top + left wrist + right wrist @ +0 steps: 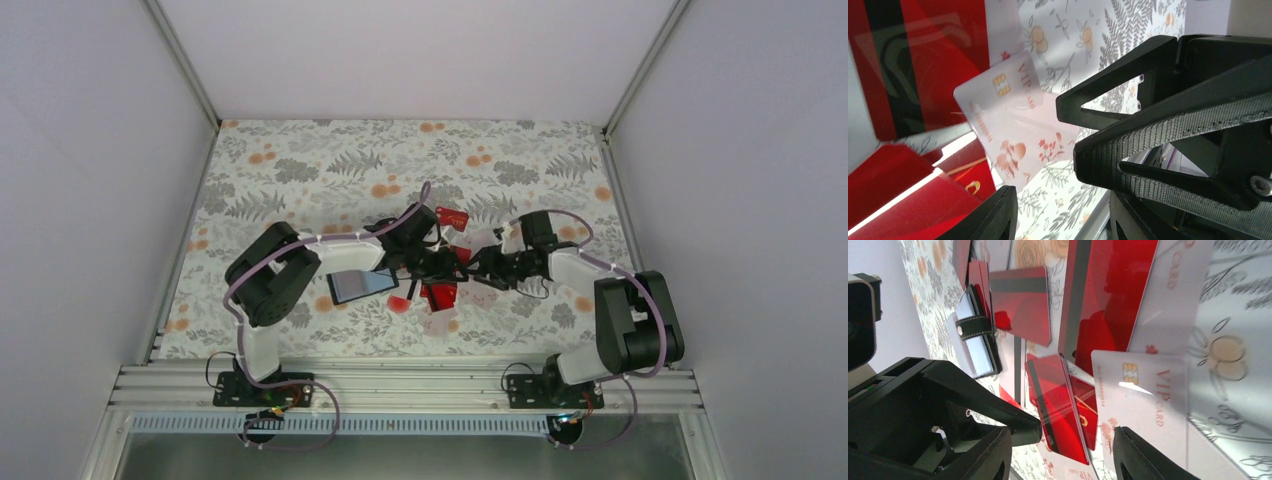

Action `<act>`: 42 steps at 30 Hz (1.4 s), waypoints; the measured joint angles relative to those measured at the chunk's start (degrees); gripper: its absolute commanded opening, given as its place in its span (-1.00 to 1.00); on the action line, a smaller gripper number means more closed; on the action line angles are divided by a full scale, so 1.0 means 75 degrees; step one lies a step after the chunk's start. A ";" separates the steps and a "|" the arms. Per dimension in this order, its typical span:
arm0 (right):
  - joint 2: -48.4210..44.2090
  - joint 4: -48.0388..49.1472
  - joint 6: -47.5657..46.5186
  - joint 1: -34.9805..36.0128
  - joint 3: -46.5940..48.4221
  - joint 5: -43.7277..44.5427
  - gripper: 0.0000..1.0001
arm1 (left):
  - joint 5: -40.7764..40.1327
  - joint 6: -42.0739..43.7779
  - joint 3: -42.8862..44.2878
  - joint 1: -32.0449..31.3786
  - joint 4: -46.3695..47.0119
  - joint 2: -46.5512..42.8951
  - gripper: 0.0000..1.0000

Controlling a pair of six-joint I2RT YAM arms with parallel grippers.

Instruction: Put the credit cards into the card holder

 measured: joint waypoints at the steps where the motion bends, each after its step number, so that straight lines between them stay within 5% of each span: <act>1: 0.0000 0.0026 0.0050 0.0067 -0.0035 -0.0009 0.04 | 0.0003 0.0023 -0.0090 -0.0009 0.0000 -0.0064 -0.04; 30: 0.0434 0.0973 0.1877 0.2363 -0.0239 0.0117 0.05 | -0.0656 0.0586 -0.2320 -0.0026 -0.0568 -0.2285 -0.04; 42: 0.0903 0.0895 0.1944 0.3281 -0.0297 -0.0388 0.05 | -0.1696 0.0545 -0.2879 0.0373 0.0944 -0.2894 -0.05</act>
